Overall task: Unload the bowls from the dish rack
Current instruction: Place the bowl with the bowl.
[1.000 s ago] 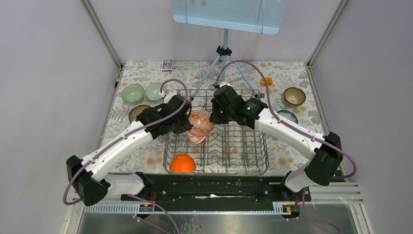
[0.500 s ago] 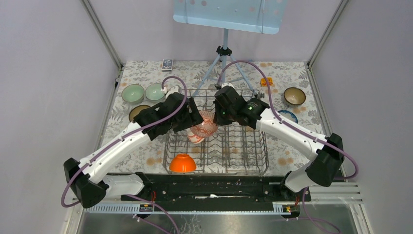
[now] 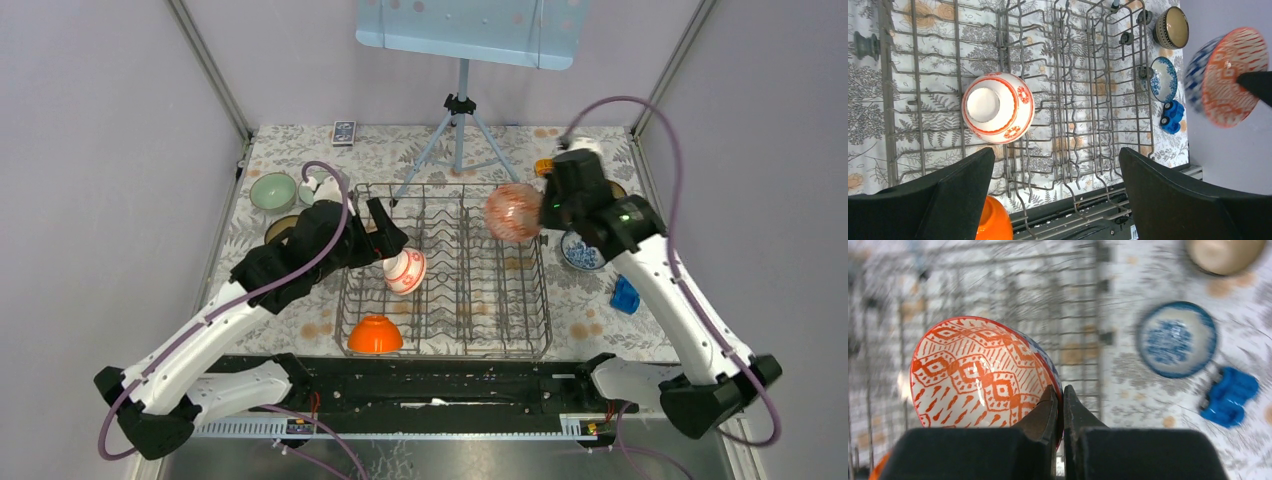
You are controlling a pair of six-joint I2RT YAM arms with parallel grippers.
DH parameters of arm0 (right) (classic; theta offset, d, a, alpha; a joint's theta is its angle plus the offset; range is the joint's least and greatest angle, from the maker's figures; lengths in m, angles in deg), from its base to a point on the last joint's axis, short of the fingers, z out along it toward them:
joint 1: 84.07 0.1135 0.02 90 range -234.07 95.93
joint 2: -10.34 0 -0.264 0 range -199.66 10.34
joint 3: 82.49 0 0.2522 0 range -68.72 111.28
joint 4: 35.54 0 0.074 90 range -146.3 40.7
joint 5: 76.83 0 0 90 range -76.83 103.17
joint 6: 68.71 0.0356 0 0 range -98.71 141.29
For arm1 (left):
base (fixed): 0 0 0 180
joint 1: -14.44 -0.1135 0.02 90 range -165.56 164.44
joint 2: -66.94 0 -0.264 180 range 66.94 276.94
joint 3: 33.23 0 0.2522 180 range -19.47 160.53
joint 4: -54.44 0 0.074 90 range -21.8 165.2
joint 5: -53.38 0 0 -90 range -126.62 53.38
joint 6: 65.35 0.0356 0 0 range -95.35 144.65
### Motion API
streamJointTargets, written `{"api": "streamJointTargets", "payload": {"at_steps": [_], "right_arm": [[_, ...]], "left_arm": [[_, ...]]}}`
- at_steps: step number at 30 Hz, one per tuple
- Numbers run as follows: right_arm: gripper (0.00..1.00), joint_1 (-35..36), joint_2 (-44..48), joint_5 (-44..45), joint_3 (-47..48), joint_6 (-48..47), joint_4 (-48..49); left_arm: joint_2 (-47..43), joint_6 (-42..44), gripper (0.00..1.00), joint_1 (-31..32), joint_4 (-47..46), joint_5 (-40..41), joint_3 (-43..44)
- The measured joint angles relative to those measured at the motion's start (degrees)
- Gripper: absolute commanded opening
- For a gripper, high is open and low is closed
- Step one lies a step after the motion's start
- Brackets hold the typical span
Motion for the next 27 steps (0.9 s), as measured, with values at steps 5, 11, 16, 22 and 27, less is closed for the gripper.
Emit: {"api": "streamJointTargets", "payload": {"at_steps": [5, 11, 16, 22, 27], "right_arm": [[0.00, -17.86, 5.60, 1.09, -5.79, 1.40, 1.44], [0.00, -32.06, 10.62, -1.44, -17.86, 9.51, 7.63], [0.00, -37.29, 10.01, -1.42, -24.94, 15.02, 12.76], [0.00, -38.40, 5.95, -1.40, -25.86, 16.57, 16.74], [0.00, -39.89, 4.11, -2.03, -27.58, 17.27, 19.78]], "left_arm": [[-1.92, 1.51, 0.99, -0.07, -1.42, 1.64, -2.32], [-1.68, 2.21, 0.99, -0.24, -2.38, 2.01, -5.31], [-1.77, 2.27, 0.99, -0.33, -3.50, 1.31, -7.30], [-3.10, 1.90, 0.99, -0.33, -4.76, 0.35, -11.72], [-3.72, 1.46, 0.99, -0.33, -5.79, -0.35, -13.70]]}}
